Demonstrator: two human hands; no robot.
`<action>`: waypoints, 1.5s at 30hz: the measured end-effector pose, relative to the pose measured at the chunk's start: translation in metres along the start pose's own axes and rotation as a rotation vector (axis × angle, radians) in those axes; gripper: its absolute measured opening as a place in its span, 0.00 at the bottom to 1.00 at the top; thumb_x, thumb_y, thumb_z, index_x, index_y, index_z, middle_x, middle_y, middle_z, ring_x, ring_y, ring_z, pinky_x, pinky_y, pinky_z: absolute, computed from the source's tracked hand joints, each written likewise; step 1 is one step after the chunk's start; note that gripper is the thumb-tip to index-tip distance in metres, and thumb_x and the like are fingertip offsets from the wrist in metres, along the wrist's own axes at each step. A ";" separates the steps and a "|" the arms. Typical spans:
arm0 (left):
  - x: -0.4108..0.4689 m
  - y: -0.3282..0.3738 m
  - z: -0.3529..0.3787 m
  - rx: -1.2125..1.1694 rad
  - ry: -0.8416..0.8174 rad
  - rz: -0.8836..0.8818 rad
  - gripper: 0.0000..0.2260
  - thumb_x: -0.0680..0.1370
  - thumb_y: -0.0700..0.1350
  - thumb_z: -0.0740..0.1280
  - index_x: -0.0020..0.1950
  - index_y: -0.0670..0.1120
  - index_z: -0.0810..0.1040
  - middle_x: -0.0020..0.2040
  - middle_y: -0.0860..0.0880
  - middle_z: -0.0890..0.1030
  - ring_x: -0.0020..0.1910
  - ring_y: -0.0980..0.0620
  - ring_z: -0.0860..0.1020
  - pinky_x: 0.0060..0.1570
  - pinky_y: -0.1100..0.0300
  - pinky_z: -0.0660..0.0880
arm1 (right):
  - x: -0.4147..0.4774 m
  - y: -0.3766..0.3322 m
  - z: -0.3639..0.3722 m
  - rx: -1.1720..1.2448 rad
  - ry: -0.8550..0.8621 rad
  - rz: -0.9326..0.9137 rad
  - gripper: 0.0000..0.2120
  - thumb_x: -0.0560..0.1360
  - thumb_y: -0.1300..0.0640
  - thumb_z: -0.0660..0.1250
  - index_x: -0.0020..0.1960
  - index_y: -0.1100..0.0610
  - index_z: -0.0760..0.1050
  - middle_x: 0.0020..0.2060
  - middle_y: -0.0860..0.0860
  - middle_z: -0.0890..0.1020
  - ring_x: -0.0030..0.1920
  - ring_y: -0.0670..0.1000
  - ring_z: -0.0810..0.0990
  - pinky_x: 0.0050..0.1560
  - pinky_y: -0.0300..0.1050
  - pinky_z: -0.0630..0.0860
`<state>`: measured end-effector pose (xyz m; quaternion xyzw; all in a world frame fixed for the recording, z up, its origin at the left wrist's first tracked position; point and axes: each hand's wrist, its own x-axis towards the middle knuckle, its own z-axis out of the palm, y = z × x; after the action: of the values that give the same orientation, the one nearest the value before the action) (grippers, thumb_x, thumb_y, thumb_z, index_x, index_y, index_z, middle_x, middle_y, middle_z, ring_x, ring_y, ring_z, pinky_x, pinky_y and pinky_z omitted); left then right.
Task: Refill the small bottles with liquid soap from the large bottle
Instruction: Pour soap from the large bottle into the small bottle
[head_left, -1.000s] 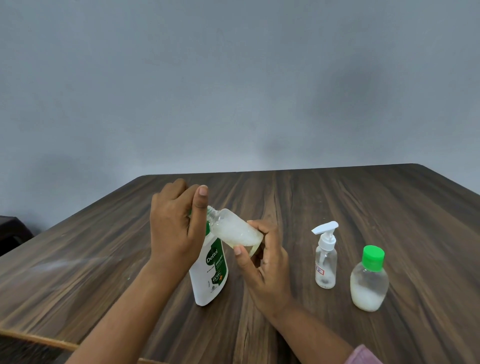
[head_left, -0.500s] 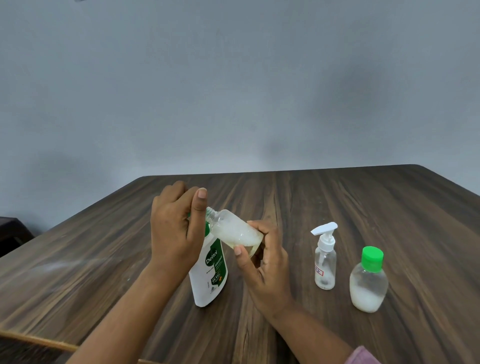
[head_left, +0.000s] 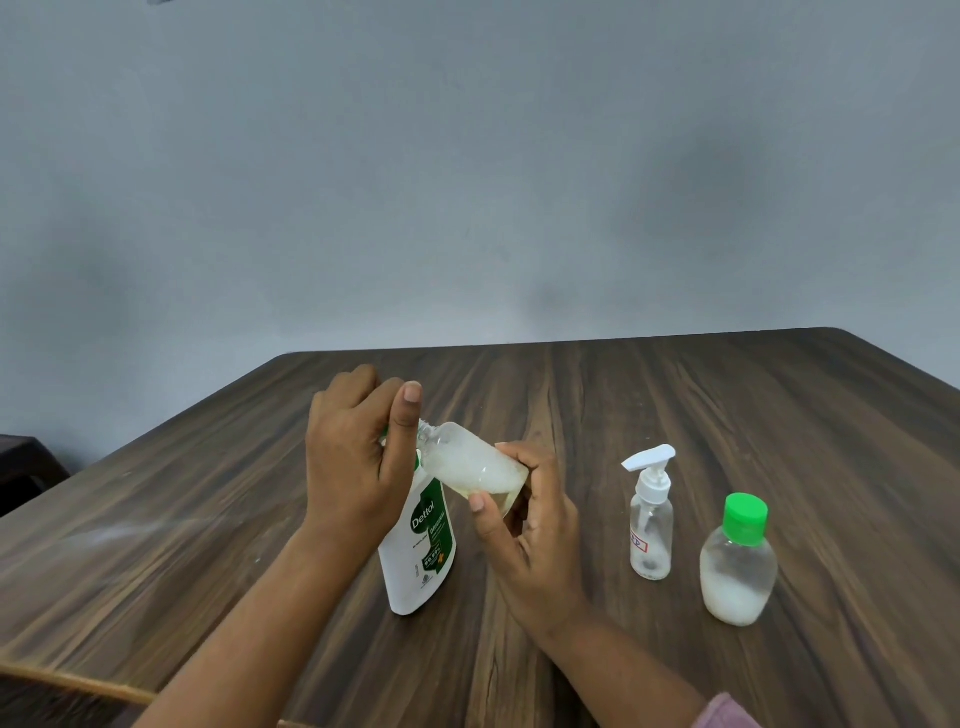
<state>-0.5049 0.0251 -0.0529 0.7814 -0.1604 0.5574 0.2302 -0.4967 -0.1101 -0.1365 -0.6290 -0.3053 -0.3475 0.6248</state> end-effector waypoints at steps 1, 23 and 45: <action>-0.002 0.000 -0.001 -0.001 0.002 0.001 0.15 0.81 0.49 0.54 0.34 0.53 0.59 0.32 0.59 0.60 0.31 0.57 0.62 0.34 0.57 0.58 | 0.000 -0.001 0.000 0.005 -0.002 0.004 0.16 0.76 0.42 0.62 0.59 0.50 0.66 0.44 0.38 0.75 0.37 0.45 0.78 0.29 0.42 0.75; 0.000 0.002 -0.003 0.034 -0.007 0.002 0.16 0.82 0.53 0.50 0.35 0.52 0.62 0.32 0.58 0.61 0.31 0.52 0.62 0.35 0.55 0.60 | -0.001 0.001 0.001 -0.007 -0.021 0.033 0.18 0.76 0.39 0.60 0.59 0.49 0.66 0.44 0.41 0.76 0.38 0.44 0.79 0.30 0.38 0.76; 0.017 0.001 -0.005 0.030 -0.062 0.063 0.18 0.82 0.51 0.51 0.31 0.51 0.58 0.28 0.55 0.60 0.27 0.51 0.62 0.31 0.55 0.58 | 0.000 0.000 0.002 -0.029 -0.005 0.027 0.19 0.76 0.38 0.60 0.59 0.49 0.66 0.45 0.42 0.76 0.38 0.46 0.78 0.30 0.41 0.76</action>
<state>-0.5038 0.0265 -0.0357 0.7962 -0.1835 0.5423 0.1956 -0.4966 -0.1084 -0.1368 -0.6431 -0.2934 -0.3416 0.6194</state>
